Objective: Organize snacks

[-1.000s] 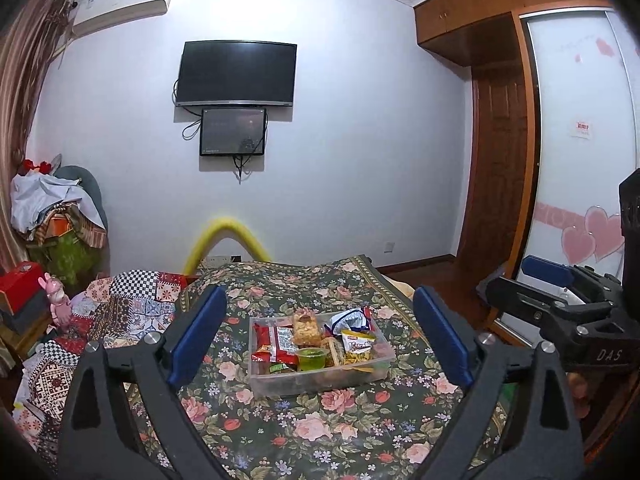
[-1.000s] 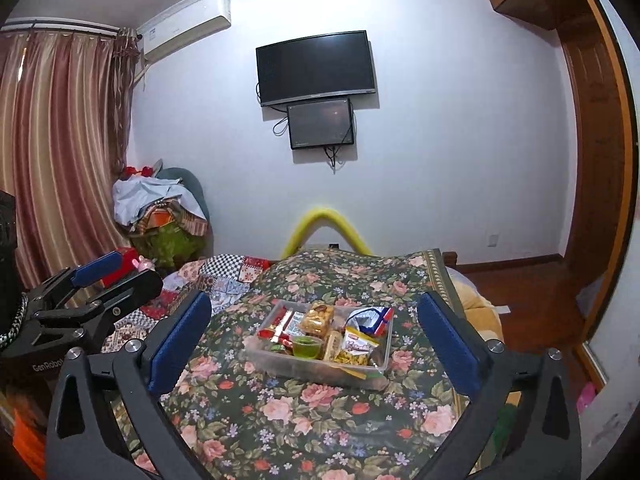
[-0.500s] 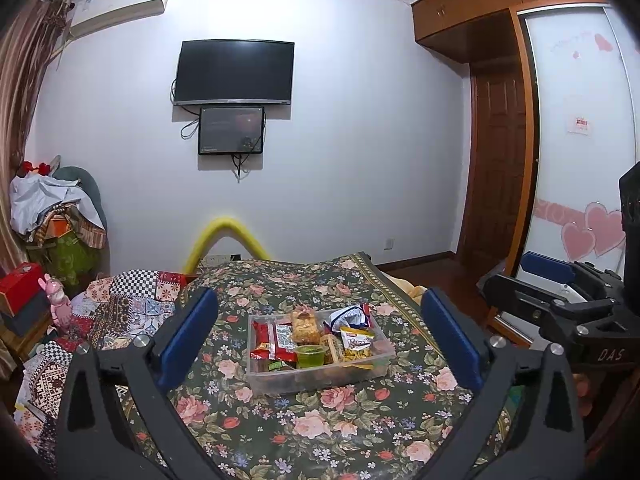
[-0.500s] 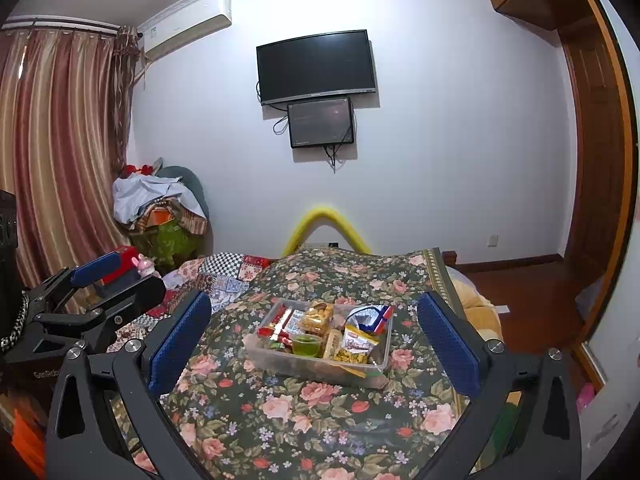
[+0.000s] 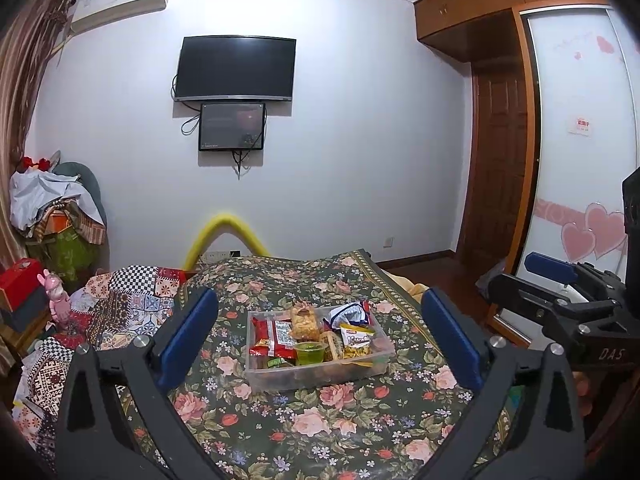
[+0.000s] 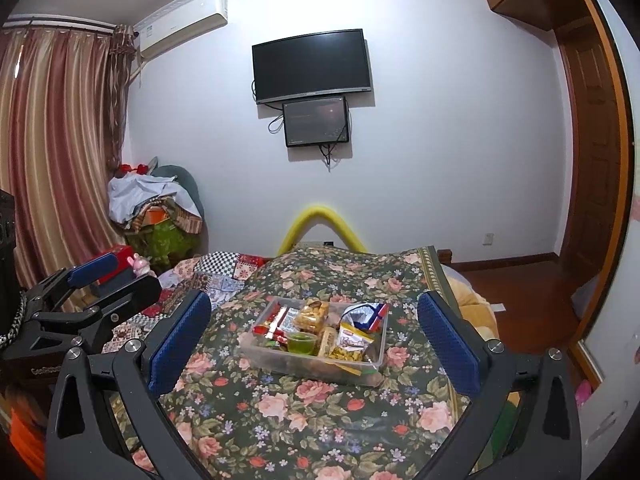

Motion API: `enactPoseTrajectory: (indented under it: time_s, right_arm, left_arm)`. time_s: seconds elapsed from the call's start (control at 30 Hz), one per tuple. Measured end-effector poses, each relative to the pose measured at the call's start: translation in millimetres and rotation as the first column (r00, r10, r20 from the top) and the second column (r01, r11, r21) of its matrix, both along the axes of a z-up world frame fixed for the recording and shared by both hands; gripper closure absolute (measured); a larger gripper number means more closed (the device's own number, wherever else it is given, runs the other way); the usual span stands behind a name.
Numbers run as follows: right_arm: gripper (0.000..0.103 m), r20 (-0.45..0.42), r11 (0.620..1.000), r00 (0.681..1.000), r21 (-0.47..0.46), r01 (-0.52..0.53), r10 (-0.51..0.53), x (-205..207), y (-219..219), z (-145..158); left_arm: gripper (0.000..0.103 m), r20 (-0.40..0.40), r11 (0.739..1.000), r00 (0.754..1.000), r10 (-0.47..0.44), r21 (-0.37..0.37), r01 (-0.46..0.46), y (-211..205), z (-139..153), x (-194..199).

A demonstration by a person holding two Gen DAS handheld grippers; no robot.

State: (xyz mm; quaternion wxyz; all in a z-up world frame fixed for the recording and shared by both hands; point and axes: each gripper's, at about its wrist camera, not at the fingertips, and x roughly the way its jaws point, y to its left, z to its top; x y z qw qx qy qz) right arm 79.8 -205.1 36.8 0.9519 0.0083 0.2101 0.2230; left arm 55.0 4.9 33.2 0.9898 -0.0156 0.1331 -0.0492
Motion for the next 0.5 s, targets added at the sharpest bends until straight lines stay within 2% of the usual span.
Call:
enactPoseTrajectory:
  time_s: [0.5]
  right_arm:
    - [0.0, 0.017, 1.0, 1.0, -0.022, 0.009, -0.008, -3.4, 2.4, 3.1]
  left_arm:
    - [0.0, -0.008, 1.0, 1.0, -0.013, -0.005, 0.013, 1.6, -0.3, 0.1]
